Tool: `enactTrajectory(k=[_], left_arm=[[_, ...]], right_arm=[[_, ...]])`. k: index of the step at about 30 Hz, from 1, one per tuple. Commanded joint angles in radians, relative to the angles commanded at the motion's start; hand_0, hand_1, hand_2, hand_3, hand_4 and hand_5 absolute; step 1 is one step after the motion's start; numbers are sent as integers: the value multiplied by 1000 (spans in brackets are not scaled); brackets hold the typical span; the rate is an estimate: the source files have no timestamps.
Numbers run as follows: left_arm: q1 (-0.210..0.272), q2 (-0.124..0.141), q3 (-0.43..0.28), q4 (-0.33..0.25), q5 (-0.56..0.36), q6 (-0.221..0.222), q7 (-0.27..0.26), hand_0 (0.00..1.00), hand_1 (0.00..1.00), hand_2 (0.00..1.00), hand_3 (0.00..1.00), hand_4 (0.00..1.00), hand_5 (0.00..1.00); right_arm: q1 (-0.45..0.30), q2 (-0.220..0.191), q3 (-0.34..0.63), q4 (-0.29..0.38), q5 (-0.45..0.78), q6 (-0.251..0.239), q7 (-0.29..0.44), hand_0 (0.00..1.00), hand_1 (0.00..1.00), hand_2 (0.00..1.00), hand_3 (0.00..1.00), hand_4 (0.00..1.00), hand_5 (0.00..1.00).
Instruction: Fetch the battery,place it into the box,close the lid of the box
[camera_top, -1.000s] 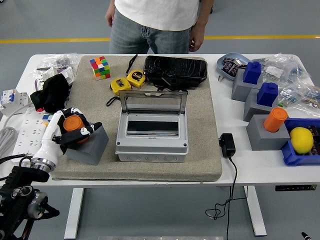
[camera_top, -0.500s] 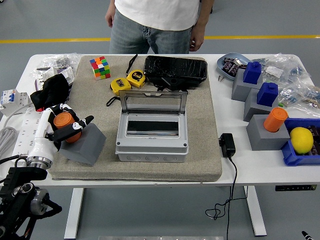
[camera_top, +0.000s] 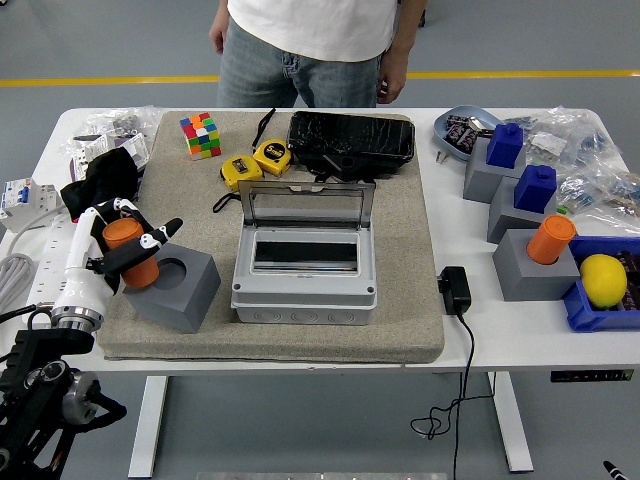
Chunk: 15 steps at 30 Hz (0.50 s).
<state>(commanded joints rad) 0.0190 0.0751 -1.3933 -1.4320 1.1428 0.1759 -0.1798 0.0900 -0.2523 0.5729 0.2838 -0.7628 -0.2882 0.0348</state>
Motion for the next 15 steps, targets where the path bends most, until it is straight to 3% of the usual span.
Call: enactTrajectory(k=[9,15], left_arm=[[0,5,10,-36,7,25,2,50,3,45,26,998,15],[-14,22,35,-115,117,85,17,52,2,40,15,998,56]], right_arm=[[-2,0,1,-1,-1,1,-1,820,806,766,766,998,998],[0,0,6,-2,-4,2,-2,820,806,766,766,998,998]])
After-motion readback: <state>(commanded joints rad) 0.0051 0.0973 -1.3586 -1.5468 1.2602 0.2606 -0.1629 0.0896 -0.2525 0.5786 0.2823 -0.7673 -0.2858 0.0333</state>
